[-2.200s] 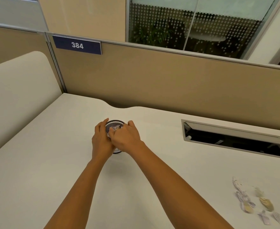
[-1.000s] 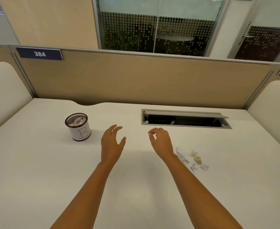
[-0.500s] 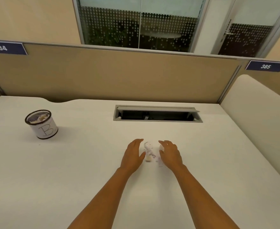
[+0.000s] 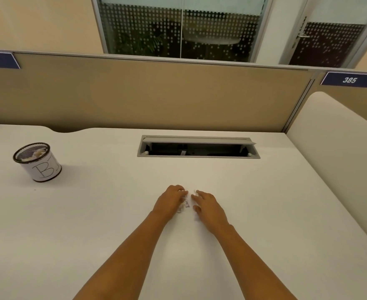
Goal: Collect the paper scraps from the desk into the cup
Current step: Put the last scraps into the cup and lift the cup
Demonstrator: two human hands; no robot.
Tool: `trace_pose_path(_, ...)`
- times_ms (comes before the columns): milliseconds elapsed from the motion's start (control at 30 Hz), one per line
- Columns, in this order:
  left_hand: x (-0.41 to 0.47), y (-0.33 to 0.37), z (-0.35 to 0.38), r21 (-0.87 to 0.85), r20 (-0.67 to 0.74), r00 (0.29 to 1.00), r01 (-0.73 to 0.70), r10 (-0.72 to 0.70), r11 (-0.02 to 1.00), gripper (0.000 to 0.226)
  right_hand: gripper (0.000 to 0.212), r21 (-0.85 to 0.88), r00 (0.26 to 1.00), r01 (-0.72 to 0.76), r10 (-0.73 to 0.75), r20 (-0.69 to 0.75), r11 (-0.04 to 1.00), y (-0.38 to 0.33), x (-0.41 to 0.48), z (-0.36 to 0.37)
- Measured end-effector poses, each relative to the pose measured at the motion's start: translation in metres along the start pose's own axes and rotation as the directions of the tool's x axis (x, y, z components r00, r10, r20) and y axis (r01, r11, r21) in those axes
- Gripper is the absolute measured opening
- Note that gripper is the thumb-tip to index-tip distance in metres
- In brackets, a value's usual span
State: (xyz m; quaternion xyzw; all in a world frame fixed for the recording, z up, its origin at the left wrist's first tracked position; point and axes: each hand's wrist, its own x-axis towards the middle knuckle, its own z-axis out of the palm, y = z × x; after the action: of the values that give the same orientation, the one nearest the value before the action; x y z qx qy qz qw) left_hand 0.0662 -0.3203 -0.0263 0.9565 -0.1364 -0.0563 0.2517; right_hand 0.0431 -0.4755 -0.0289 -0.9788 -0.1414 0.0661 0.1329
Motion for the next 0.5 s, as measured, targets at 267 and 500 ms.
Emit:
trace_pose_path(267, 0.002, 0.006, -0.004, -0.038, -0.104, 0.983, 0.151, -0.154, 0.988, 0.019, 0.014, 0.026, 0.999, -0.051, 0.051, 0.002, 0.998, -0.006, 0.003, -0.008)
trace_pose_path(500, -0.001, -0.001, -0.014, -0.423, -0.163, 0.890, 0.327, -0.426, 0.845, 0.015, 0.019, 0.529, 0.889, -0.302, 0.434, -0.142, 0.793, -0.012, 0.009, -0.016)
